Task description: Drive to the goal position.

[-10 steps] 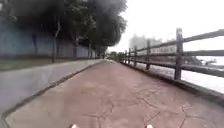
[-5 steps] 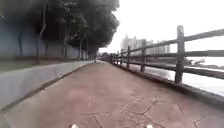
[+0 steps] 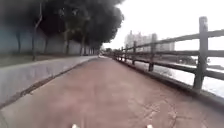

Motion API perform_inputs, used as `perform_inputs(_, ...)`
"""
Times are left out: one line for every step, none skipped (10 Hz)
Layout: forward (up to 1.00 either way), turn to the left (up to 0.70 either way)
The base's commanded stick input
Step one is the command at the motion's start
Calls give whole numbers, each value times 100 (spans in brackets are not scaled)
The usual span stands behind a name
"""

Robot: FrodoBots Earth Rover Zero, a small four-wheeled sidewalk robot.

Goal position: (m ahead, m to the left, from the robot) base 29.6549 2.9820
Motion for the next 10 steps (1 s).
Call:
perform_inputs(100, 0)
perform_inputs(100, 0)
perform_inputs(100, 0)
perform_inputs(100, 0)
perform_inputs(100, 0)
perform_inputs(100, 0)
perform_inputs(100, 0)
perform_inputs(100, 0)
perform_inputs(100, 0)
perform_inputs(100, 0)
